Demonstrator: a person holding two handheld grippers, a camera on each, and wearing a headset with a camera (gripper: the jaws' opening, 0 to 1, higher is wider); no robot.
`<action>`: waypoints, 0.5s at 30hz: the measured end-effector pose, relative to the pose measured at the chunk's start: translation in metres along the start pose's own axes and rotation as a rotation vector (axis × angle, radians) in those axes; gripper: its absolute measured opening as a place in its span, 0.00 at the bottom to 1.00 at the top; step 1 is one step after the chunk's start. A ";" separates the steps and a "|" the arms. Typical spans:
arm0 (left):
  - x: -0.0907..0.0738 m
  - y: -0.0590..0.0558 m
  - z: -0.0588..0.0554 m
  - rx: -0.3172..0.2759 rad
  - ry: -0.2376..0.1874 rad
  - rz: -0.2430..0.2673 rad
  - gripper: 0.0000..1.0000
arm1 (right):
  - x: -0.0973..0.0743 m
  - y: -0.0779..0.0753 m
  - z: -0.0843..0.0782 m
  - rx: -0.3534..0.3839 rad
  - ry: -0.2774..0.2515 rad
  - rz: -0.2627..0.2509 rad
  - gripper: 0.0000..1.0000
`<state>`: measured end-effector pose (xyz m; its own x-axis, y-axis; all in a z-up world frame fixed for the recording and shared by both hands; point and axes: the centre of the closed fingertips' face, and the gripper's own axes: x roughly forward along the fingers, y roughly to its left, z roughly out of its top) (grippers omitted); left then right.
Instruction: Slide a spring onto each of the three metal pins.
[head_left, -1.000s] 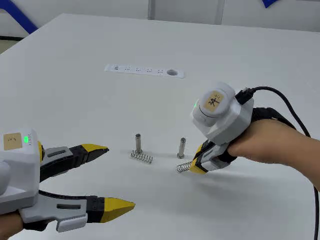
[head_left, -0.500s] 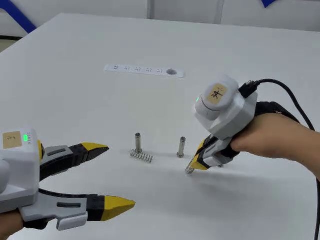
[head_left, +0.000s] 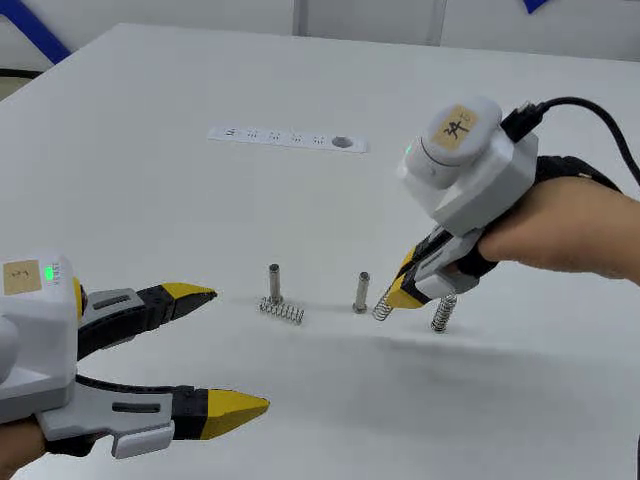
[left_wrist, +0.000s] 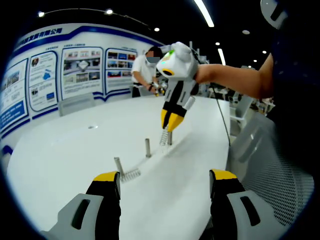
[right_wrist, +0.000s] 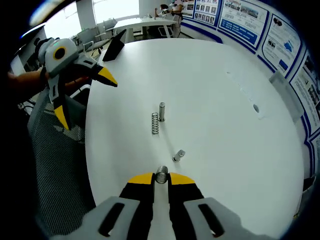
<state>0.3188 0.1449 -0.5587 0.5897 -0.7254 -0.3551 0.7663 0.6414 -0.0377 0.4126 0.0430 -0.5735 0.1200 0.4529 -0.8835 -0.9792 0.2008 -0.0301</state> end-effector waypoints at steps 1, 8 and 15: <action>0.000 0.000 0.000 0.000 0.000 0.000 0.74 | -0.002 -0.001 0.002 -0.005 -0.001 -0.002 0.11; 0.000 0.001 0.000 0.000 -0.002 0.003 0.74 | -0.007 -0.012 0.015 -0.035 0.002 -0.019 0.11; 0.000 0.000 0.000 0.001 0.000 0.001 0.74 | -0.003 -0.024 0.026 -0.044 0.006 -0.023 0.11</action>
<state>0.3188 0.1450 -0.5587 0.5907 -0.7244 -0.3553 0.7656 0.6423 -0.0367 0.4401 0.0598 -0.5583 0.1414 0.4433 -0.8852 -0.9825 0.1726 -0.0705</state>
